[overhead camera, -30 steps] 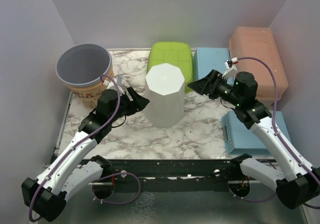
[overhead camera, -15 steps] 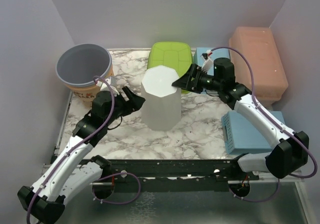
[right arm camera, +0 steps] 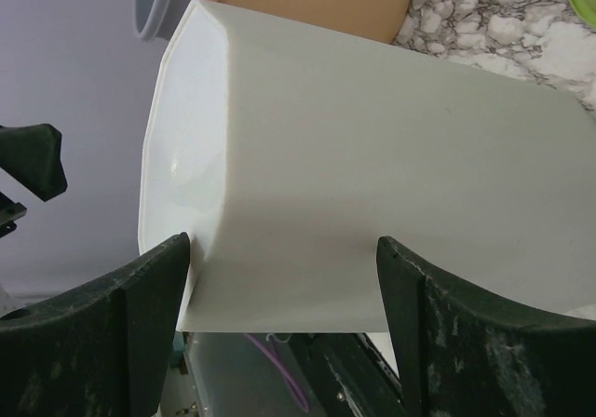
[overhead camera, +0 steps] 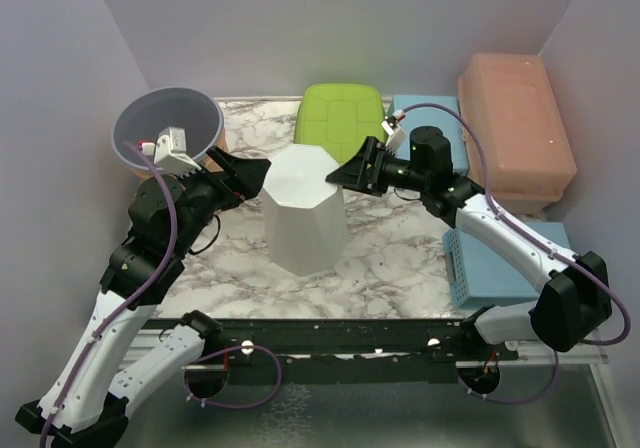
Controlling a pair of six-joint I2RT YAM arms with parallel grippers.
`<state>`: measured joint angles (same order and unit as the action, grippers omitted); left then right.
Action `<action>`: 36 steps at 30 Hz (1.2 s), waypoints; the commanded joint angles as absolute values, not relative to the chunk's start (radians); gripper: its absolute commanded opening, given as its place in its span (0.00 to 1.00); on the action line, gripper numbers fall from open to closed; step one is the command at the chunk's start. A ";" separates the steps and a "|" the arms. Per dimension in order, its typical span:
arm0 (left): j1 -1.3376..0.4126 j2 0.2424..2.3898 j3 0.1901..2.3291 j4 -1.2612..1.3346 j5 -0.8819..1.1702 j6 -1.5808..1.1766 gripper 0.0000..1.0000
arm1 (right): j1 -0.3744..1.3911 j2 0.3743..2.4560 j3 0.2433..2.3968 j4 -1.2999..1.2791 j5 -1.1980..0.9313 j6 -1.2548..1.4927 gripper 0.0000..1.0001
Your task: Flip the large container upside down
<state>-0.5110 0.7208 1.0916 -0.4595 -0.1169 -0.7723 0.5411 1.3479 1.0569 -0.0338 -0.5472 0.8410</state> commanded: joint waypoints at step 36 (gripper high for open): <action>-0.513 0.826 1.054 -0.584 -0.062 -0.677 0.76 | 0.603 1.171 0.933 -0.090 -0.458 0.710 0.88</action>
<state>-0.5110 0.8333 1.0592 -0.6121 -0.1097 -0.6796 0.5957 1.1095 0.9089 -0.0673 -0.3573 0.7326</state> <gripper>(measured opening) 0.757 0.884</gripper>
